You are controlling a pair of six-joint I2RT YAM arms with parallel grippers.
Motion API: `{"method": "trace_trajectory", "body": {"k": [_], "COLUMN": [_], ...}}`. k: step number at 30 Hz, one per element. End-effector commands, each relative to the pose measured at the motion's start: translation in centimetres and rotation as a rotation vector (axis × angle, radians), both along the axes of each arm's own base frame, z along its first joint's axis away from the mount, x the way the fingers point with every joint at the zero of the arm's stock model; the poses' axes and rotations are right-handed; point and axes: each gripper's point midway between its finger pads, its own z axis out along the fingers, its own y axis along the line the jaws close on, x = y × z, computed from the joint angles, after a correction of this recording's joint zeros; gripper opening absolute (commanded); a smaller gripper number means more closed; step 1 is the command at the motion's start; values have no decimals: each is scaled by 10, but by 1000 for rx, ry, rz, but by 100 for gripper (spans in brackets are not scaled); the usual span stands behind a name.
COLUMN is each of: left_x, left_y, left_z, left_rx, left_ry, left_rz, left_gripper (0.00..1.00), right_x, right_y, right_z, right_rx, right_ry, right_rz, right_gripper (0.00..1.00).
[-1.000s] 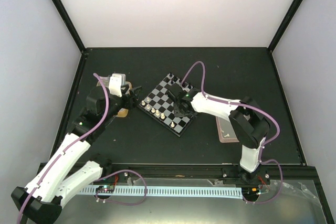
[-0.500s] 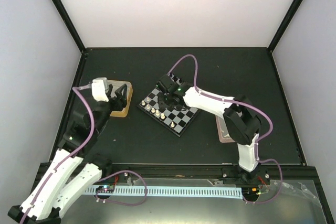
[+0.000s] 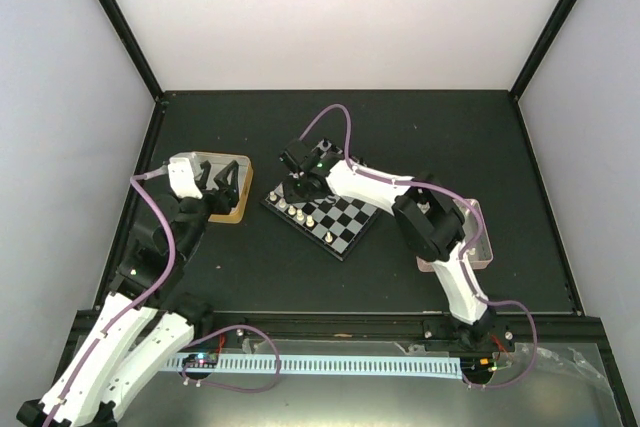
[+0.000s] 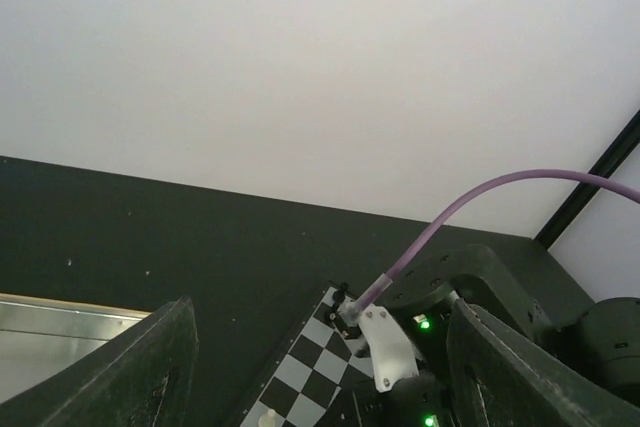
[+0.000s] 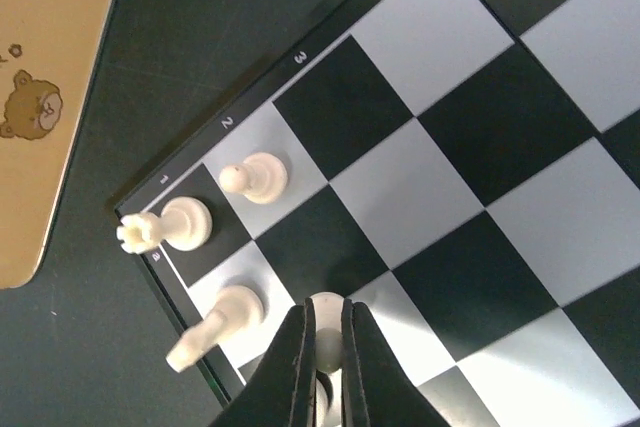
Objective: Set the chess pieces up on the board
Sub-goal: Place the chess piece on the chessboard.
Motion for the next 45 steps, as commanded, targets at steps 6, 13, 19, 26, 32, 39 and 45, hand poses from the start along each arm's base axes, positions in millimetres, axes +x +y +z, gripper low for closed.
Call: {"method": "trace_trajectory", "body": {"k": [6, 13, 19, 26, 32, 39, 45], "left_x": [1, 2, 3, 2, 3, 2, 2], "left_y": [4, 3, 3, 3, 2, 3, 2], "left_z": [11, 10, 8, 8, 8, 8, 8], "left_rx": [-13, -9, -7, -5, -4, -4, -4], "left_ry": [-38, -30, -24, -24, -21, -22, -20], "left_rz": [22, 20, 17, 17, 16, 16, 13], "left_gripper": [71, 71, 71, 71, 71, 71, 71], "right_x": [1, 1, 4, 9, 11, 11, 12], "right_y": [9, 8, 10, 12, 12, 14, 18], "right_z": [-10, -14, -16, -19, -19, -4, 28], "right_rx": [-41, -55, -57, -61, -66, -45, 14], "right_ry": [3, 9, 1, -12, -20, -26, -54], "right_rz": [41, 43, 41, 26, 25, 21, 26], "right_gripper": [2, 9, 11, 4, 7, 24, 35]}}
